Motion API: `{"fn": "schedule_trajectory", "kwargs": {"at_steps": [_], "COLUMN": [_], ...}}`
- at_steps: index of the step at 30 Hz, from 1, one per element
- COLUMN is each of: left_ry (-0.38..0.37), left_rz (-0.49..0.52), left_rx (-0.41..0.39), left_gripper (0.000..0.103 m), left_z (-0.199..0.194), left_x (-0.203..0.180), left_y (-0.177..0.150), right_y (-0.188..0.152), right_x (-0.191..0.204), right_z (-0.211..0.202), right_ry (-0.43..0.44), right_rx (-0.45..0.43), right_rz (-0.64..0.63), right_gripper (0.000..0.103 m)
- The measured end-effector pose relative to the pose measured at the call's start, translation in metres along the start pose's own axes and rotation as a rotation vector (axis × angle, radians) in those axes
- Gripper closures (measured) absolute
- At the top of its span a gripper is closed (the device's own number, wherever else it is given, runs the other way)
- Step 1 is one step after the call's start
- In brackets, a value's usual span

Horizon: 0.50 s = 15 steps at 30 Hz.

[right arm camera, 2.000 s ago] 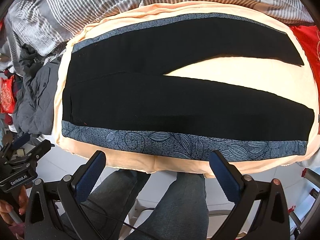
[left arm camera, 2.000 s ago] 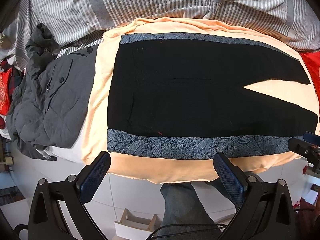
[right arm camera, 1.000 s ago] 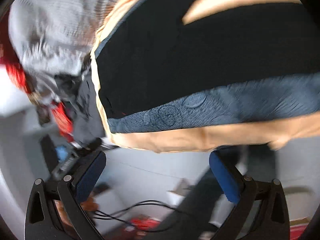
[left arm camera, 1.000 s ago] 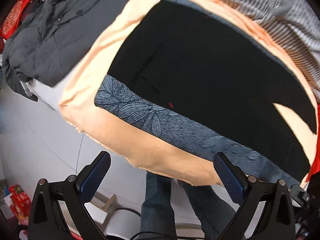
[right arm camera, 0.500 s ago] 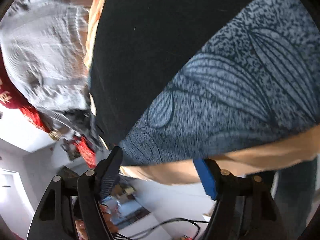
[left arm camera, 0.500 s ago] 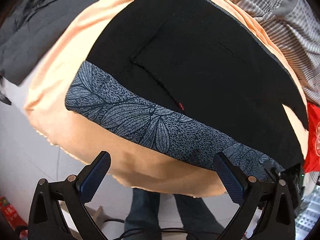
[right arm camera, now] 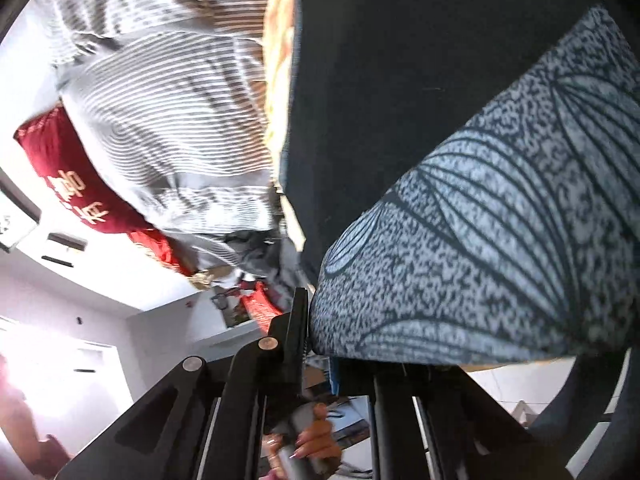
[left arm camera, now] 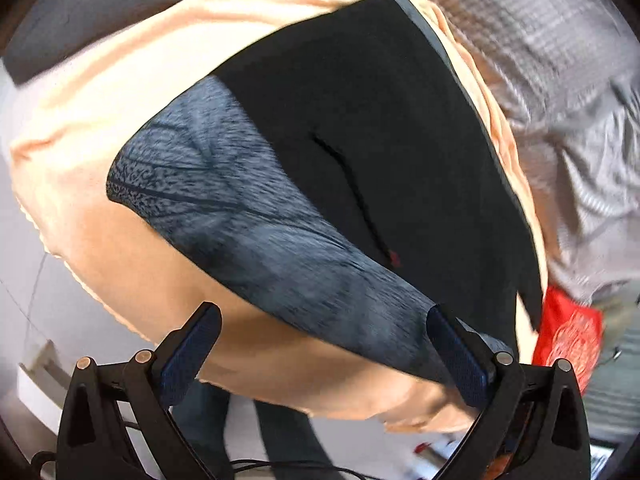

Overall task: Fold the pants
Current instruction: 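Grasp the grey waistband edge with both tools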

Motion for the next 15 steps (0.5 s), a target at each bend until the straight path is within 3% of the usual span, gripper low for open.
{"fn": "schedule_trajectory", "kwargs": {"at_steps": [6,8,10,12,15], "left_ry": [-0.038,-0.035,-0.035,0.005,-0.004], "left_rz": [-0.056,-0.058,-0.040,-0.002,0.034], "left_rx": [-0.023,-0.034,-0.028,-0.037,-0.049], "left_gripper": [0.000,0.014,0.053,0.076,0.083], "left_z": [0.016,0.018,0.016,0.012,-0.007], "left_x": [-0.003,-0.006,-0.007,-0.012,-0.020], "left_y": [0.017,0.026,0.034,0.039,0.040], "right_y": [-0.001,0.000,0.000,-0.002,0.001], "right_x": [0.015,0.017,0.016,0.015,0.024], "right_z": [0.001,0.004,0.006,0.005,0.003], "right_ry": [-0.004,-0.018,-0.054,-0.089,-0.133], "right_rx": [0.021,0.030,0.048,0.059,0.073], "right_rz": [-0.012,-0.014,-0.028,-0.039,-0.065], "right_gripper": [0.093,0.093,0.093,0.093,0.093]}}
Point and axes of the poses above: each gripper's, at about its wrist camera, not at the fingertips, and z roughly the way its jaws point, x to its left, y to its top, the point moved 2 cm from there along z, roughly the way its jaws point, and after that the axes turned 14 degrees about -z, right-handed, at the moved point
